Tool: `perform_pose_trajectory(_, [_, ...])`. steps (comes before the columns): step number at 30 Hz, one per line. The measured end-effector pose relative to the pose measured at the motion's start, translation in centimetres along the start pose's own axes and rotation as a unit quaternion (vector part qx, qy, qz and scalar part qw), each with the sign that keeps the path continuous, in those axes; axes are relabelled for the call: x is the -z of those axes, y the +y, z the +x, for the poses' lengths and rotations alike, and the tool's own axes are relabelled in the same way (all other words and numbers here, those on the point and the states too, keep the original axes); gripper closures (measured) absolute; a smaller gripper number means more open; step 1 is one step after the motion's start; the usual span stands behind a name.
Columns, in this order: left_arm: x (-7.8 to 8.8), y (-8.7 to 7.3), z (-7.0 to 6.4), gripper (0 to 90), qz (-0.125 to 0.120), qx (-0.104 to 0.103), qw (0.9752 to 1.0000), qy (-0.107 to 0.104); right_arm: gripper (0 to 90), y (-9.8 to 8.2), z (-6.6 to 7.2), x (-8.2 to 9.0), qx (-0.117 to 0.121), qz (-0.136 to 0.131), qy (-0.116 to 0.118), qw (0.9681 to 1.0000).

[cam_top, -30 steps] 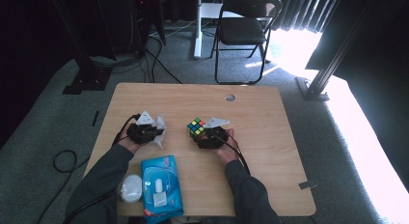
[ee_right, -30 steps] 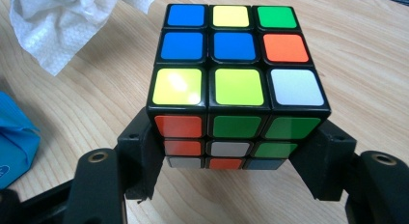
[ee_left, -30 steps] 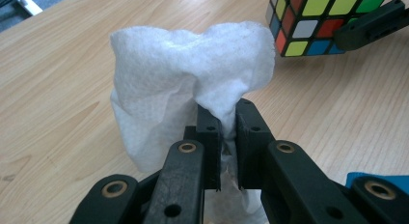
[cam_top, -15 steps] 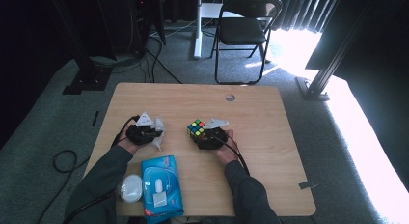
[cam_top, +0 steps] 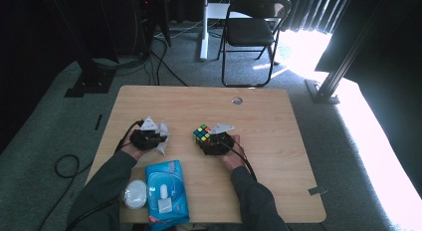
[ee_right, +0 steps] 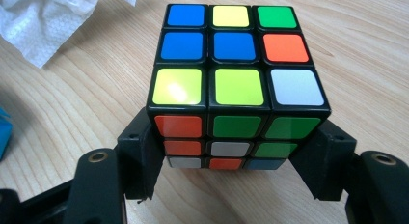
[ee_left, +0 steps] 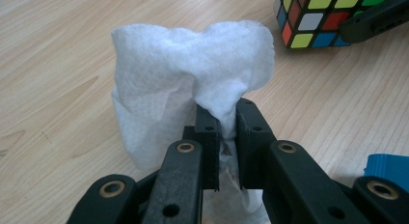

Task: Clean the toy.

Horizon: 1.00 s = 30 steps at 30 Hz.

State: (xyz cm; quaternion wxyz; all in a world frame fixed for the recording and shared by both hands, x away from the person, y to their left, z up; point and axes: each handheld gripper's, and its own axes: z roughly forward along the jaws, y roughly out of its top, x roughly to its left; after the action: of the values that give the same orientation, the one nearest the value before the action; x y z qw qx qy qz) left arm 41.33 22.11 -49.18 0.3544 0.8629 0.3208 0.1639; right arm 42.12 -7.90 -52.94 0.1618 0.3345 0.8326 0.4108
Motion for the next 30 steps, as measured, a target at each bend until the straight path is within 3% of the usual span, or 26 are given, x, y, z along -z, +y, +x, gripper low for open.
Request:
perform_pose_trajectory(8, [-0.05, -0.15, 0.03, 81.0, 0.001, 0.0, 1.0, 0.001, 34.2, -0.14, 0.3, -0.3, 0.011, 0.007, -0.002, 0.9999])
perform_pose_trajectory(30, [-0.27, -0.65, 0.08, 76.8, 0.007, 0.006, 1.0, 0.004, 34.1, -0.5, 0.58, -0.92, 0.014, 0.024, 0.002, 0.9996])
